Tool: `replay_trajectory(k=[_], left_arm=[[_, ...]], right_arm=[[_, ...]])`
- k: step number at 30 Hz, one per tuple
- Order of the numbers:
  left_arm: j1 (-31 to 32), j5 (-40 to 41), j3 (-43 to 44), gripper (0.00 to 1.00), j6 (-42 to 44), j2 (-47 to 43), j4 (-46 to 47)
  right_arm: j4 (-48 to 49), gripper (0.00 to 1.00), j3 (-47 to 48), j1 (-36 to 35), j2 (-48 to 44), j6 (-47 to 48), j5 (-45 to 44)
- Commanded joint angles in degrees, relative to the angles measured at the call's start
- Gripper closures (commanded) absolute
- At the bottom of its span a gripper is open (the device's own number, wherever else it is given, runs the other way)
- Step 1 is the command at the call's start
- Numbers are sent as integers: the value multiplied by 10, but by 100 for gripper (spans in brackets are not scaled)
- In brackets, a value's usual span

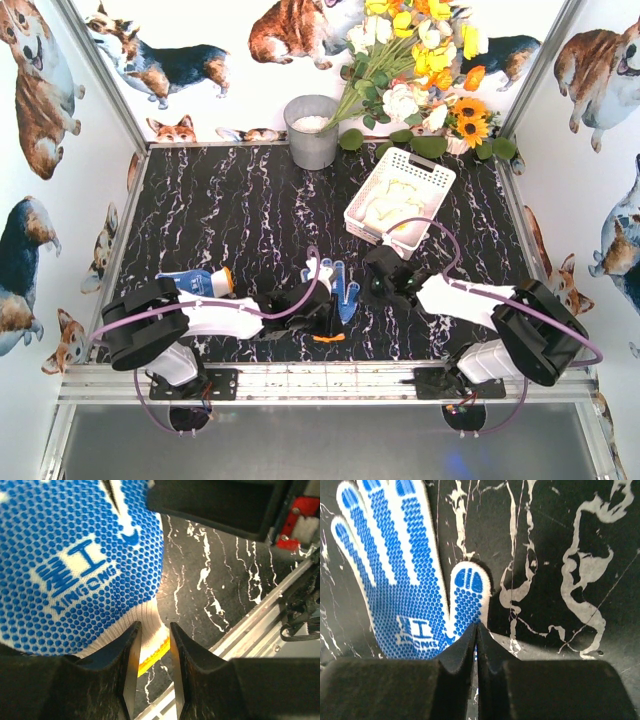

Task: Put the gloves into the storage basket
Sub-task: Move the glove to the center of the board.

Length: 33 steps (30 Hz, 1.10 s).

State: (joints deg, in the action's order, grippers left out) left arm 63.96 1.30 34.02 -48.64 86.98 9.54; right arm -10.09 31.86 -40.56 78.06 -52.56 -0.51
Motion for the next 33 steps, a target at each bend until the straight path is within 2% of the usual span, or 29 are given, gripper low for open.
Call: replay_trajectory(k=[1,6,9,12,15,17,20,25,28,33], left_arm=[[11,-13,-7,76,-16,16,34],[15,-1,-5,74,-21,12,21],[15,30,2,64,-13,-20,-23],[15,76,11,52,5,-77,-88],[12,161,22,38,10,-145,-186],[0,213,28,28,5,-186,-272],[-53,247,35,24,0,-216,-359],[-213,248,37,27,23,-230,-436],[-279,277,41,29,33,-230,-455],[-357,272,55,31,85,-194,-444]], right_arm=[[12,96,24,-1,14,28,-58],[0,97,39,0,18,33,-52],[-6,93,45,0,-1,38,-39],[-25,79,58,0,-41,45,-27],[-53,66,67,2,-89,52,-26],[-61,62,64,4,-124,53,-39],[-81,58,56,16,-182,63,-47],[-131,56,54,51,-241,81,-27],[-152,56,50,66,-266,89,-14],[-177,55,40,70,-294,95,-7]])
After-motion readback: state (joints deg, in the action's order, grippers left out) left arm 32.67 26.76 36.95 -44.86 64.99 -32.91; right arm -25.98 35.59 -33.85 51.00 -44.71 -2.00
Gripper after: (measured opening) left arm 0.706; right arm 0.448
